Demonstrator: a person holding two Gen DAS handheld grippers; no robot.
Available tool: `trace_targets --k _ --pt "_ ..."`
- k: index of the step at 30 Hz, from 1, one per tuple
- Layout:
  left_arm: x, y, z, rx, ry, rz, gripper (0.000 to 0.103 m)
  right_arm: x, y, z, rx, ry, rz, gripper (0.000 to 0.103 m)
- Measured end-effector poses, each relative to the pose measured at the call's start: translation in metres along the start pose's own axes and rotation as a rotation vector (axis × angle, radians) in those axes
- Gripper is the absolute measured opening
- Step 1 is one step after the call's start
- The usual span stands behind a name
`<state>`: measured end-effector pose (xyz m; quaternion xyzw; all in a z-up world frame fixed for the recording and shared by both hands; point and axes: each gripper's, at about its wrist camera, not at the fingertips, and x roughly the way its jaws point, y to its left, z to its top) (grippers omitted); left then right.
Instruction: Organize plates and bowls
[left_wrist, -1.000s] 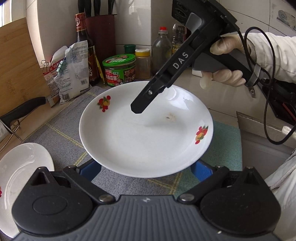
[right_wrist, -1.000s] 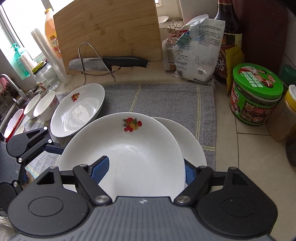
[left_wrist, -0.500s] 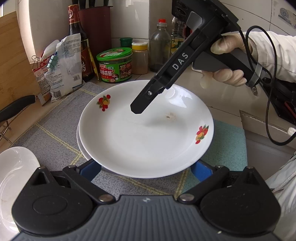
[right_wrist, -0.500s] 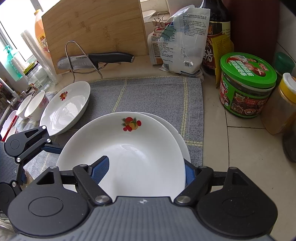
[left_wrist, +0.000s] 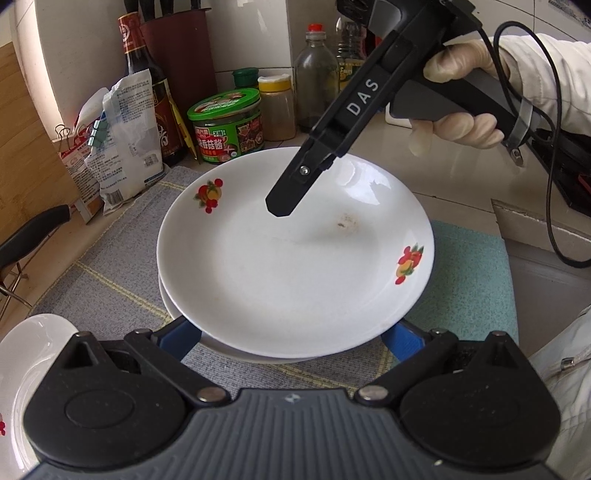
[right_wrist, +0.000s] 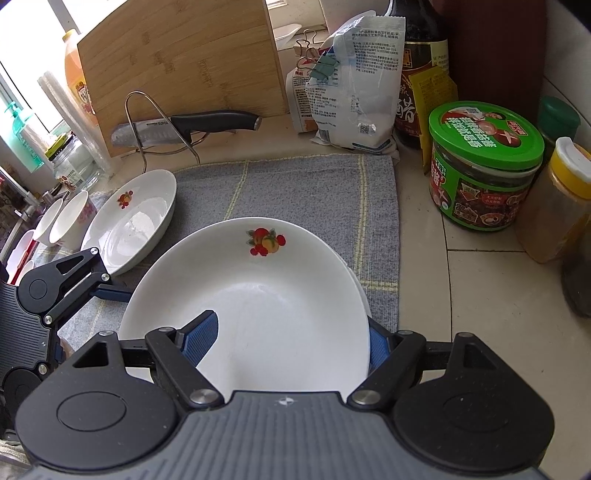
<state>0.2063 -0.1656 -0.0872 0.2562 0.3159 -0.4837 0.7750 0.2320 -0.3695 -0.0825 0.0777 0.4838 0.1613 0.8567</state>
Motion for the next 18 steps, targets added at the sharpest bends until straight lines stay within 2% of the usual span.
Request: trace_targets --k 8,18 --pt "-0.003 -0.001 0.003 -0.044 0.047 0.016 0.102 0.01 0.006 0.004 -0.009 0.019 -0.002 0.085" --pt "-0.012 0.005 0.003 -0.1 0.063 0.039 0.102 0.029 0.018 0.013 -0.055 0.046 0.005 0.086"
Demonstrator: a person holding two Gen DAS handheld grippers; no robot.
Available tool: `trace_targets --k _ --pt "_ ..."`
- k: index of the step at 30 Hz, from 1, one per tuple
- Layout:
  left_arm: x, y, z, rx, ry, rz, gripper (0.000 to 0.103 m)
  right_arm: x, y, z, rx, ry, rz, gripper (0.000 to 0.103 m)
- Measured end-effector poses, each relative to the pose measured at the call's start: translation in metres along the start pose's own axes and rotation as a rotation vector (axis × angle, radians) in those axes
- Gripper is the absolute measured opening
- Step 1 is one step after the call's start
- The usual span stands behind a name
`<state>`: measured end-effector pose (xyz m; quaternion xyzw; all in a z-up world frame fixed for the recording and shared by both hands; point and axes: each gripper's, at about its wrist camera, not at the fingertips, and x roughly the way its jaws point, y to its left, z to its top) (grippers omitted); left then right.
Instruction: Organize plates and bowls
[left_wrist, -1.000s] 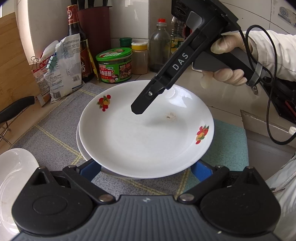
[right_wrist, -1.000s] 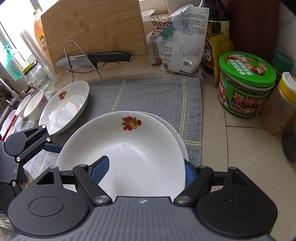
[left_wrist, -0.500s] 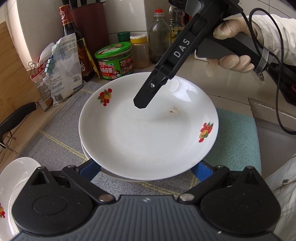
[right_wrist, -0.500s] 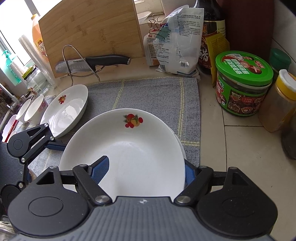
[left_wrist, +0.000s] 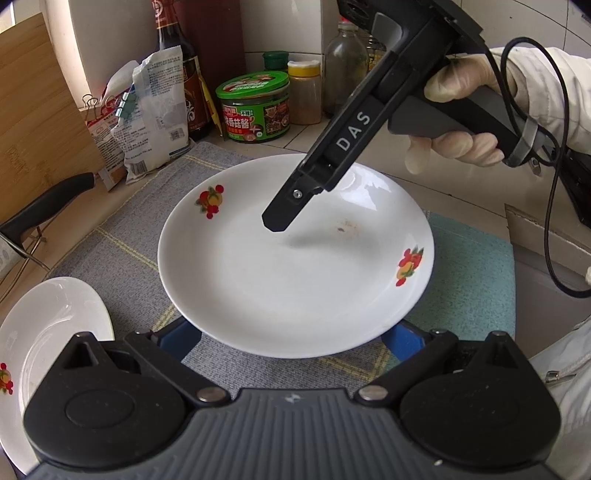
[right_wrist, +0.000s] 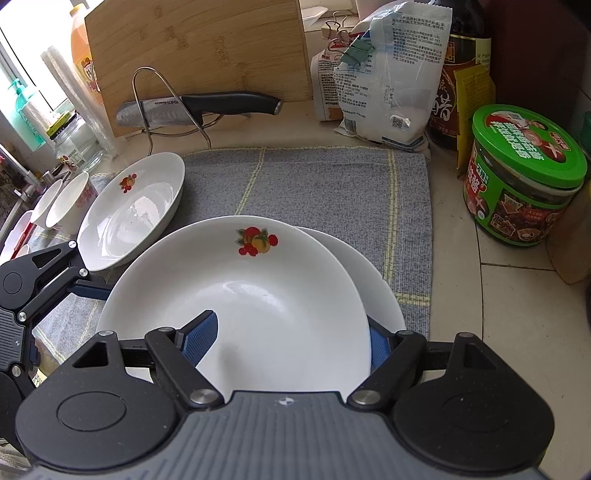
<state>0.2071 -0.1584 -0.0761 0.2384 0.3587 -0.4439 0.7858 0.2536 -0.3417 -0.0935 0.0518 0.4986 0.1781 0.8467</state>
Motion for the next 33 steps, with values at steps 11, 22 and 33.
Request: trace_targets --k 11,22,33 --pt "0.002 0.001 0.001 0.001 0.007 -0.01 0.102 0.009 0.001 0.001 0.008 0.027 0.009 0.096" --pt "-0.005 0.001 -0.003 0.026 -0.019 -0.001 0.102 0.013 0.006 0.001 0.044 0.063 -0.015 0.103" --pt "-0.009 0.009 -0.012 0.014 -0.006 0.018 0.102 0.011 0.004 -0.002 0.071 0.088 -0.024 0.103"
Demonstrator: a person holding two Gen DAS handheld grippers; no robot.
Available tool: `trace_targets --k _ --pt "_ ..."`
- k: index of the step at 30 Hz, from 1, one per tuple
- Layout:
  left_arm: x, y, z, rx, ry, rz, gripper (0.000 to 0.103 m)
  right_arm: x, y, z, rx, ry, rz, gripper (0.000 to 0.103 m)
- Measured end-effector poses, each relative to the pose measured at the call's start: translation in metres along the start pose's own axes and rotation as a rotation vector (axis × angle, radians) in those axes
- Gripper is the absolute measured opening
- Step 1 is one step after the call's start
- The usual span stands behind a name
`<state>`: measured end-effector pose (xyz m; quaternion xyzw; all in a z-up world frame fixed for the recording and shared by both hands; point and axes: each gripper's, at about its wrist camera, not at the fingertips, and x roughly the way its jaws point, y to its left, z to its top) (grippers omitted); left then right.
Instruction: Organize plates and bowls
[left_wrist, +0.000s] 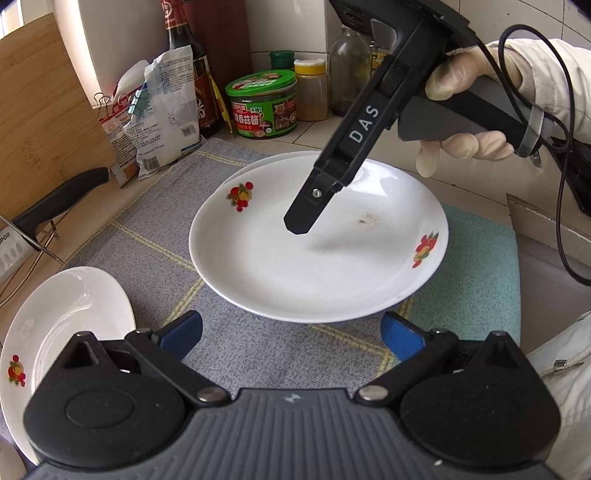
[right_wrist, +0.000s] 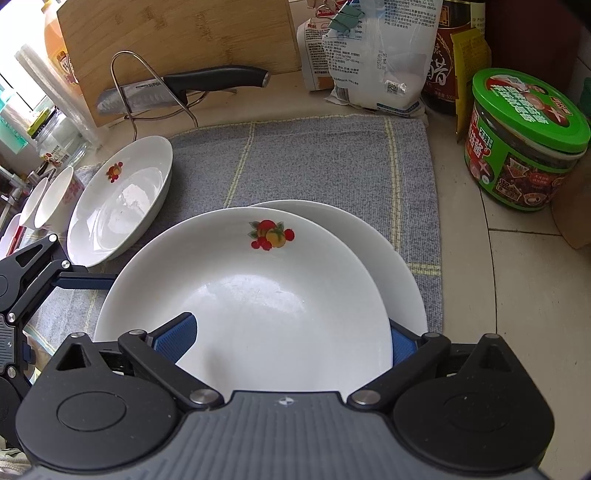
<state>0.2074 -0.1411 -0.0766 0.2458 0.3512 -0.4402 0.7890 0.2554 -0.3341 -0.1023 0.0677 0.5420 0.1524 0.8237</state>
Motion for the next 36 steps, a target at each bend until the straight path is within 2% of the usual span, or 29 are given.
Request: trace_targets --k 21,26,36 --pt "-0.013 -0.003 -0.006 -0.012 -0.032 0.01 0.102 -0.018 0.006 -0.003 0.005 0.047 -0.062 0.103" --pt "-0.014 -0.003 -0.005 -0.016 -0.043 0.016 0.102 -0.032 0.011 -0.01 -0.002 0.02 -0.07 0.103" --pt "-0.003 -0.007 0.004 -0.004 -0.055 -0.022 0.102 -0.06 0.022 -0.03 0.003 -0.078 -0.068 0.103"
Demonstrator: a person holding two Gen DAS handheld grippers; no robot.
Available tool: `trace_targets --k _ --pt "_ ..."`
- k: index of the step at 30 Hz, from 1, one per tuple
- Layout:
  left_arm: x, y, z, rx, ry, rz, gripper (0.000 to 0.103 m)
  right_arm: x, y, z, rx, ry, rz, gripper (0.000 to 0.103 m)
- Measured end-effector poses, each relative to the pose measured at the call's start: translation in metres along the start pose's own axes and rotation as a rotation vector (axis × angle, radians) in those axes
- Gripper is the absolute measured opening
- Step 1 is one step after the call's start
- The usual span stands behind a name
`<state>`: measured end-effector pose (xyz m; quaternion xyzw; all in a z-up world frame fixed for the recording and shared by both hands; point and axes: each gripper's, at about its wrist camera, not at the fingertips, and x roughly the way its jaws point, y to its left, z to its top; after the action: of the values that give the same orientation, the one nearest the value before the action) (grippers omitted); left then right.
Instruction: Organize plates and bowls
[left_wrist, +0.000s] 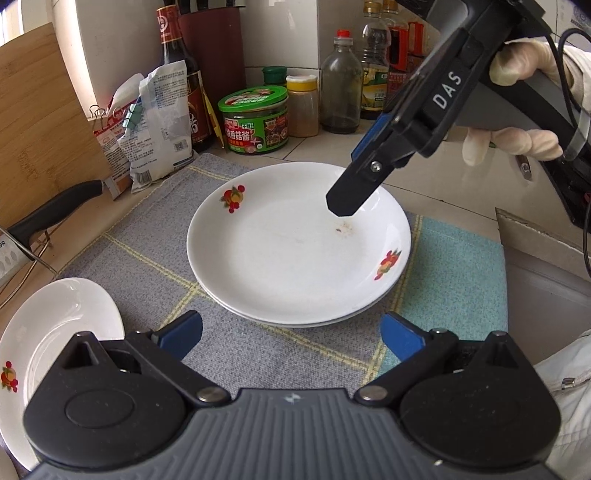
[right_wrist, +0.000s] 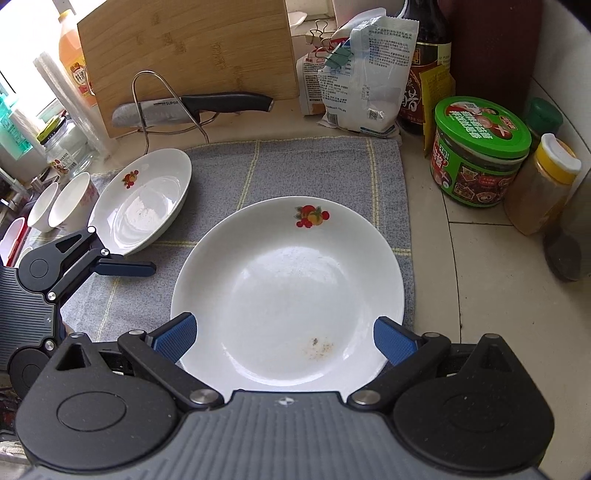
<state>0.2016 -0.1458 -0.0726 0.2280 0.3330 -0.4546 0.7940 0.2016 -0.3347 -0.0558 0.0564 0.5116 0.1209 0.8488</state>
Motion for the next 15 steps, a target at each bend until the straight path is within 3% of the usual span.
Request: trace_targets --k 5,15 --pt "0.0 -0.004 0.001 0.006 -0.015 0.015 0.102 -0.006 0.005 -0.01 -0.016 -0.047 -0.057 0.103" --pt "-0.027 0.007 -0.011 -0.177 -0.083 0.12 0.102 0.001 0.034 -0.021 -0.104 -0.106 -0.17 0.103"
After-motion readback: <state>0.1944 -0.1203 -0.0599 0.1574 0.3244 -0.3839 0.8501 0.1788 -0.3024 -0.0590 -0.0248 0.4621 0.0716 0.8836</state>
